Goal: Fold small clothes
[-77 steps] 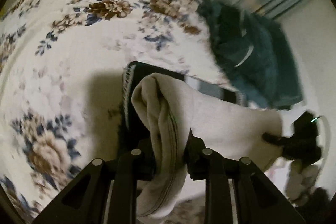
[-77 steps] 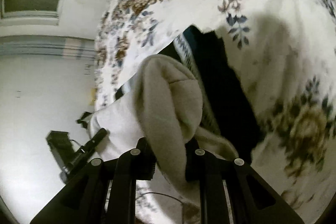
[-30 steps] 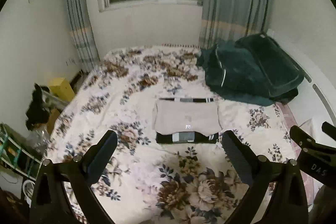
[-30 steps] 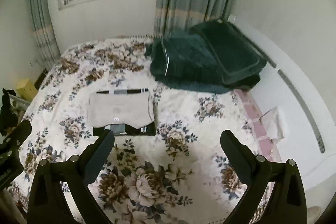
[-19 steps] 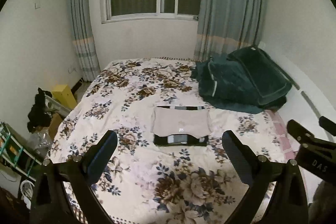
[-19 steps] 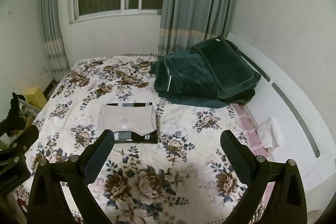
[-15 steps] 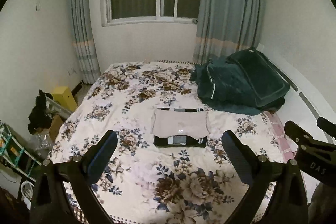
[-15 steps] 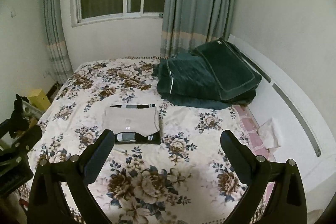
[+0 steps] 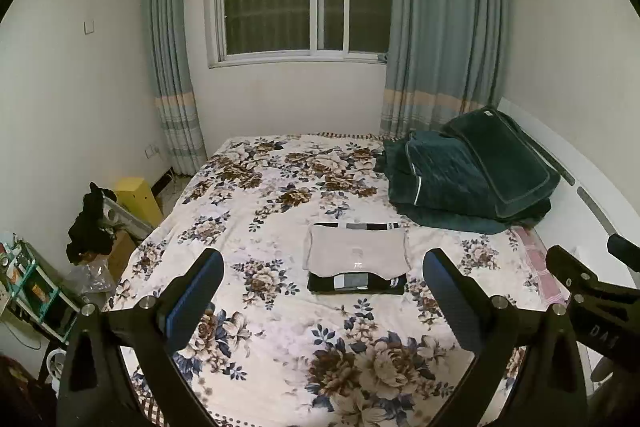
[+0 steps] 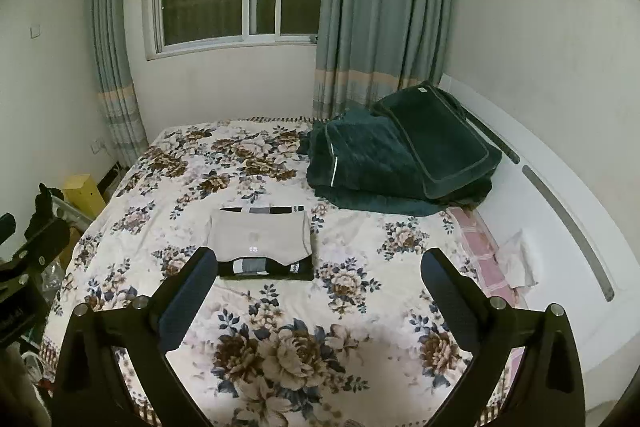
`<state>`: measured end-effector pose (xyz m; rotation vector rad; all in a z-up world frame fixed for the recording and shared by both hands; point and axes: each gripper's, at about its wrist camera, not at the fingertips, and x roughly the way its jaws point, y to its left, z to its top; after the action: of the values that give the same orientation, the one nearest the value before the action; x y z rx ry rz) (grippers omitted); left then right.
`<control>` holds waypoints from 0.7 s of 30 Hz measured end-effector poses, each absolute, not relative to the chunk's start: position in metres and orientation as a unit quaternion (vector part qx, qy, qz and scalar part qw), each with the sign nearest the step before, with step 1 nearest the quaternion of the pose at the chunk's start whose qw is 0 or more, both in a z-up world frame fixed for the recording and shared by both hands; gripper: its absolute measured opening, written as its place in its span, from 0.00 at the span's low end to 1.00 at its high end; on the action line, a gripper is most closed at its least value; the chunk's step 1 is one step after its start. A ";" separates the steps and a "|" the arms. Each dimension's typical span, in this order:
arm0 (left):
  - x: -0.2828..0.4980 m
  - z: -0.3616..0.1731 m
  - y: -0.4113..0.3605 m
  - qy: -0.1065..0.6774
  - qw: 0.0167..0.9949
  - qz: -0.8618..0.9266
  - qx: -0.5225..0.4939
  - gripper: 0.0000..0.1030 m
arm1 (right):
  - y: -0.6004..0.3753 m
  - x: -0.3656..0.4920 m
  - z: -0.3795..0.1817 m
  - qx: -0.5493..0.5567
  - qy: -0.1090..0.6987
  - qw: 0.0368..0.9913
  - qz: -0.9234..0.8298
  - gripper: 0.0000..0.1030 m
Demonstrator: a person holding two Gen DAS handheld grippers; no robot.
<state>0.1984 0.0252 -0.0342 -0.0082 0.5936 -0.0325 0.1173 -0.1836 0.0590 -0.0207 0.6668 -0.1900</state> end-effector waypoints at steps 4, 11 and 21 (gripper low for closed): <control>0.196 -0.035 0.027 0.294 0.956 -0.013 -0.004 0.99 | -0.180 0.121 0.060 -0.015 0.326 0.941 -0.088 1.00; 0.196 -0.035 0.029 0.293 0.956 -0.014 -0.004 0.99 | -0.177 0.126 0.057 -0.015 0.328 0.941 -0.080 1.00; 0.196 -0.035 0.029 0.296 0.955 -0.015 -0.005 0.99 | -0.176 0.125 0.057 -0.011 0.327 0.942 -0.075 1.00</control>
<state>0.1960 0.0286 -0.0353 -0.0103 0.6001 -0.0309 0.1247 -0.1760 0.0574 -0.0231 0.6673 -0.1531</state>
